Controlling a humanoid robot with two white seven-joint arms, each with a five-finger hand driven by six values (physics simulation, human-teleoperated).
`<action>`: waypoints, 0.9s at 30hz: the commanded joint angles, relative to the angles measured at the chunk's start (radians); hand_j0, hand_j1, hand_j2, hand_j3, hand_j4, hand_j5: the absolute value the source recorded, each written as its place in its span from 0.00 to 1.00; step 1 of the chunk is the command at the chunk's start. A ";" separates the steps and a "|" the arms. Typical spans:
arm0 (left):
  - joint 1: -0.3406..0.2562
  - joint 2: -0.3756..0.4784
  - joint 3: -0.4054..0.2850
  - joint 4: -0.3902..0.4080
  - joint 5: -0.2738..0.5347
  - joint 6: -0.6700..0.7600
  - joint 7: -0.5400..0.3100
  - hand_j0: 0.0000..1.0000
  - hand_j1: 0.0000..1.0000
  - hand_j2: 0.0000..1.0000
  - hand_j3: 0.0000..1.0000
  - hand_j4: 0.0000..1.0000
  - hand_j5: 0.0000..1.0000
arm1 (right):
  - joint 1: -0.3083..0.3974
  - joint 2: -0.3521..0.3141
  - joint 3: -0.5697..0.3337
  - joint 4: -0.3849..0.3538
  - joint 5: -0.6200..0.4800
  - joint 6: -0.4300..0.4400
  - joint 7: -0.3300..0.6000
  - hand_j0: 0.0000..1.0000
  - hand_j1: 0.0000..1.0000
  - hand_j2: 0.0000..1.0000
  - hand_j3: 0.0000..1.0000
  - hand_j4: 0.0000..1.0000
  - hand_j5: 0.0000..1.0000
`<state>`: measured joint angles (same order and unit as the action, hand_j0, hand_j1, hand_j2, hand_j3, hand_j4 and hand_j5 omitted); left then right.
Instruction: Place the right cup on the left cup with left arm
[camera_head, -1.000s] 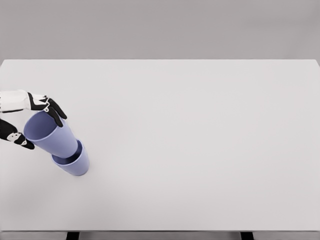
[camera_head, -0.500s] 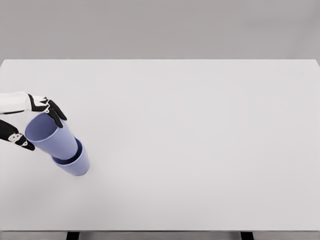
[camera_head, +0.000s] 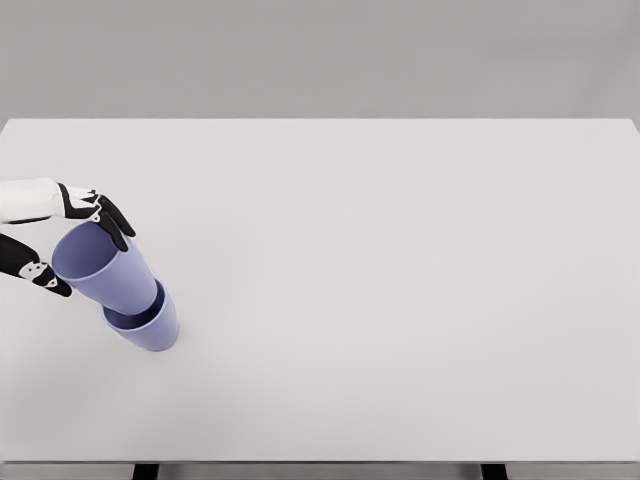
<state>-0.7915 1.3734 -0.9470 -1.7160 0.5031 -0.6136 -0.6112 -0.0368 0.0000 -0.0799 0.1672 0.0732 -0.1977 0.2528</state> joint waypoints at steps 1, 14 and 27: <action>0.000 0.001 0.002 -0.001 0.008 0.003 0.000 0.63 0.63 0.63 0.63 0.63 0.63 | 0.000 0.000 0.000 0.000 0.000 0.000 0.000 1.00 1.00 1.00 1.00 1.00 1.00; 0.002 0.001 0.002 -0.001 0.006 0.003 0.000 0.66 0.66 0.66 0.66 0.66 0.66 | 0.000 0.000 0.000 0.000 0.000 0.000 0.000 1.00 1.00 1.00 1.00 1.00 1.00; 0.009 0.001 0.004 0.001 -0.003 0.003 0.000 0.86 0.86 0.86 0.86 0.86 0.86 | 0.000 0.000 0.000 0.000 0.000 0.000 0.000 1.00 1.00 1.00 1.00 1.00 1.00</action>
<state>-0.7824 1.3733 -0.9454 -1.7149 0.4923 -0.6135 -0.6112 -0.0368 0.0000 -0.0799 0.1672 0.0732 -0.1977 0.2528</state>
